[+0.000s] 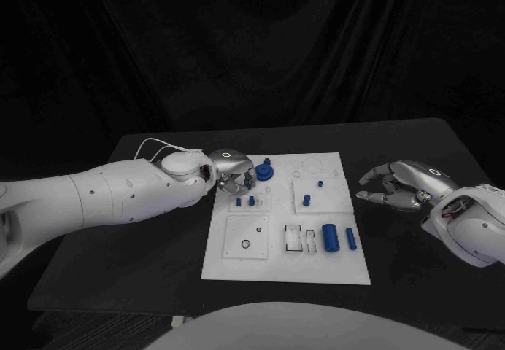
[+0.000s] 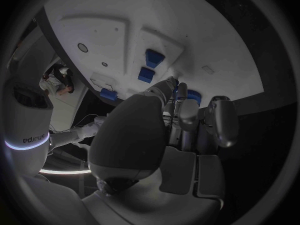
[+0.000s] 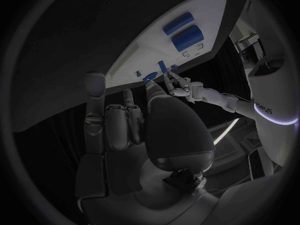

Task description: Assemble the parts on the task board

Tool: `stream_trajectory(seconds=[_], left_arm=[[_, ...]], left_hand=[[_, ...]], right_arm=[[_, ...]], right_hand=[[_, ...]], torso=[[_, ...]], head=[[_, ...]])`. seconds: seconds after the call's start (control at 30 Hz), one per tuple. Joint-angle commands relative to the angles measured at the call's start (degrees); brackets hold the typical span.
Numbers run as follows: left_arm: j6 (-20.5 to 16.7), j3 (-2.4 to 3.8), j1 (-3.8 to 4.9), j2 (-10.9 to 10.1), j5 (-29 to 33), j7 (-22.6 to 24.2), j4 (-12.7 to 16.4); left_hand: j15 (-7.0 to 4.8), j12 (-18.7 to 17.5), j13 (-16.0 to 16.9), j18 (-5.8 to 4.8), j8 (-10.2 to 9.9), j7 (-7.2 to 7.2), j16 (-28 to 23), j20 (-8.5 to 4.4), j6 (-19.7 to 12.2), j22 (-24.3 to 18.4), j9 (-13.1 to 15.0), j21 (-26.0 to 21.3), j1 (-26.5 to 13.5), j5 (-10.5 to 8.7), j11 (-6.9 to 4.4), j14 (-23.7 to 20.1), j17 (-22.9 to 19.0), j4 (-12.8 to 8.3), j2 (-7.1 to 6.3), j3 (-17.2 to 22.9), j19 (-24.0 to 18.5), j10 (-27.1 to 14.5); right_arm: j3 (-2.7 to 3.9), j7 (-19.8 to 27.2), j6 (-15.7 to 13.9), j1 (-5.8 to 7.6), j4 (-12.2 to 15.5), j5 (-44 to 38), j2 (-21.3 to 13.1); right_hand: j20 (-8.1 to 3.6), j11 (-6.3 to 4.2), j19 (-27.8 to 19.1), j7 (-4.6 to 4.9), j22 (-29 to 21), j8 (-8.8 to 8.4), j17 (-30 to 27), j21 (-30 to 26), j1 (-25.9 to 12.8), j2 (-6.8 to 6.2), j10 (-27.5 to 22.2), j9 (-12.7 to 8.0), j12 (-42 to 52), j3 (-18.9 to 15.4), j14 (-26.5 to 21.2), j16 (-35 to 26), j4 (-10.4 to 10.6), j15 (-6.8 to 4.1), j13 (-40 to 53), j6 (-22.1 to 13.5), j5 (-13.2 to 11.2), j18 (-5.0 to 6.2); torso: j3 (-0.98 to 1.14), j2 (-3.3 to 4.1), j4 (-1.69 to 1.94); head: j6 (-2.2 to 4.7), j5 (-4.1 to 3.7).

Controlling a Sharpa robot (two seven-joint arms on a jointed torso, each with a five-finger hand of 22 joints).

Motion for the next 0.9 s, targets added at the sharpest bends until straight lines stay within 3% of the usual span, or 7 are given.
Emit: stream_trajectory(seconds=[0.03,0.4,0.47,0.57,0.73,0.9], left_arm=[[0.71,0.05,-0.19,0.3,-0.01,0.24,-0.07],[2.0,0.05,-0.38,0.42,-0.01,-0.63,-0.35],[2.04,0.05,-0.4,0.39,-0.01,-0.78,-0.37],[1.55,0.05,-0.42,0.23,-0.01,-0.78,-0.44],[0.12,0.05,-0.43,-0.22,-0.01,-0.5,-0.49],[-2.48,0.05,-0.43,-1.04,-0.01,0.21,-0.41]], left_hand=[[-0.01,-0.38,-0.13,0.14,0.17,-0.09,-0.39,-0.04,-0.31,9.65,-0.08,-0.19,0.15,0.38,-0.22,-0.34,-0.14,0.07,-0.43,0.09,-0.52,0.2],[-0.1,-1.15,-0.54,0.26,-0.05,-0.22,-0.82,-0.08,-0.88,9.5,-0.35,-0.76,0.19,0.51,-0.17,-0.93,-0.87,-0.15,-0.8,0.23,-0.93,-0.37],[-0.21,-2.4,-1.09,0.36,-0.33,-1.0,-1.1,-0.09,-4.03,9.35,-1.14,-1.32,-0.5,-0.35,-0.3,-1.29,-1.31,0.25,-1.35,0.13,-1.32,-2.2],[0.33,-4.61,-1.89,0.64,-0.25,-4.04,-1.82,0.09,-11.69,8.91,-3.13,-2.92,-1.53,-2.3,0.66,-2.18,-2.49,0.93,-2.49,-0.33,-2.26,-6.63],[0.7,-5.36,-1.66,1.01,-0.16,-5.83,-2.41,0.37,-16.81,8.4,-4.71,-4.92,-1.84,-3.89,1.04,-3.22,-3.55,1.04,-2.73,-1.85,-3.38,-10.59],[0.77,-4.99,-1.29,1.09,-0.12,-6.16,-2.3,0.44,-17.83,8.3,-5.08,-5.45,-1.54,-4.05,1.1,-3.34,-3.4,0.89,-2.7,-2.48,-3.64,-11.6]], right_arm=[[0.04,-0.66,0.22,-0.14,0.14,-0.09,-0.08],[0.04,-0.72,0.38,-0.14,0.22,-0.09,-0.14],[0.04,-0.72,0.39,-0.14,0.21,-0.09,-0.14],[0.04,-0.73,0.4,-0.15,0.21,-0.09,-0.15],[0.04,-0.76,0.36,-0.15,0.23,-0.09,-0.24],[0.04,-0.81,0.32,-0.15,0.27,-0.09,-0.39]], right_hand=[[0.22,0.47,0.01,-0.04,-0.07,-0.43,-0.17,-0.3,0.52,0.32,-0.01,-0.12,-0.46,-0.01,2.42,-0.26,0.18,0.31,-0.29,0.3,-0.13,0.55],[0.22,0.47,0.01,-0.04,-0.07,-0.43,-0.17,-0.3,0.52,0.32,-0.01,-0.12,-0.46,-0.01,2.42,-0.26,0.18,0.31,-0.29,0.3,-0.13,0.55],[0.22,0.47,0.01,-0.04,-0.07,-0.43,-0.17,-0.3,0.52,0.32,-0.01,-0.12,-0.46,-0.01,2.42,-0.26,0.18,0.31,-0.29,0.3,-0.13,0.55],[0.22,0.47,-0.02,-0.04,-0.13,-0.43,-0.23,-0.52,0.53,0.33,-0.02,-0.13,-0.49,-0.01,2.41,-0.29,0.19,0.31,-0.32,0.33,-0.14,0.58],[0.22,0.47,-0.02,-0.04,-0.13,-0.43,-0.23,-0.52,0.53,0.33,-0.02,-0.13,-0.49,-0.01,2.41,-0.29,0.19,0.31,-0.32,0.33,-0.14,0.58],[0.22,0.47,-0.02,-0.04,-0.13,-0.43,-0.23,-0.52,0.53,0.33,-0.02,-0.13,-0.49,-0.01,2.41,-0.29,0.19,0.31,-0.32,0.33,-0.14,0.58]], torso=[[0.0,0.08,-0.08],[-0.02,0.14,-0.01],[-0.02,0.14,-0.01],[-0.01,0.13,0.03],[-0.03,0.07,0.04],[-0.03,0.05,0.05]], head=[[0.0,0.1],[0.0,0.21],[0.0,0.24],[0.0,0.3],[0.0,0.34],[0.0,0.36]])
